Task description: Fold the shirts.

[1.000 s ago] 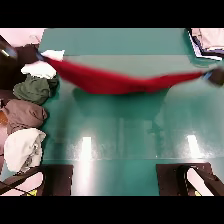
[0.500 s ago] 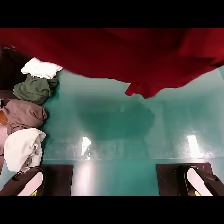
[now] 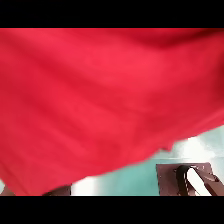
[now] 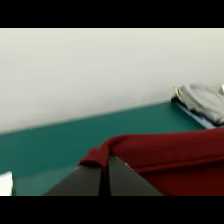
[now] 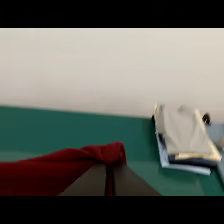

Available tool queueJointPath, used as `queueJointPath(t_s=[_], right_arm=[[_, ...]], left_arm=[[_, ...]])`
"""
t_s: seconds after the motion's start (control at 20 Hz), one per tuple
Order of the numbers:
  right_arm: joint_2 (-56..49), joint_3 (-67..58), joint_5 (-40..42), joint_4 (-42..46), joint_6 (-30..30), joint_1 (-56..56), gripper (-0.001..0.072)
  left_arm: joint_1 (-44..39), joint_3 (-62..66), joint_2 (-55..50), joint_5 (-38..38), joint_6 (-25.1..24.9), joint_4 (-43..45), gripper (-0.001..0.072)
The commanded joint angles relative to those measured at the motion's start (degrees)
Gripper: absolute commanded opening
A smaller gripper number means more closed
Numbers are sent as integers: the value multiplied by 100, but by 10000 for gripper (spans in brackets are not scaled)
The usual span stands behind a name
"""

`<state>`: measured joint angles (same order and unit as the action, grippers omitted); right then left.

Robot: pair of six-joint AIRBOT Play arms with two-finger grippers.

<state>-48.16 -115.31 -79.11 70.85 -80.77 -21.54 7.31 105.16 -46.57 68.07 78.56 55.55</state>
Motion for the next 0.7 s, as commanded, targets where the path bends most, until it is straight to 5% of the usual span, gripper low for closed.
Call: queueJointPath(t_s=[0.0,0.3,0.5,0.65], right_arm=[[-1080,-129,-1554,122,-28,188,18],[-3110,1080,-1928,929,-278,1128,19],[-4030,1790,-527,1167,-306,1353,19],[-4461,1827,697,1165,-608,1370,19]], left_arm=[[-2,-1637,-439,680,225,20,27],[-293,-3359,-2081,188,-293,-44,27],[-293,-3305,-3150,-1587,-566,-170,27],[-293,-3045,-3740,-2520,-1394,-990,27]])
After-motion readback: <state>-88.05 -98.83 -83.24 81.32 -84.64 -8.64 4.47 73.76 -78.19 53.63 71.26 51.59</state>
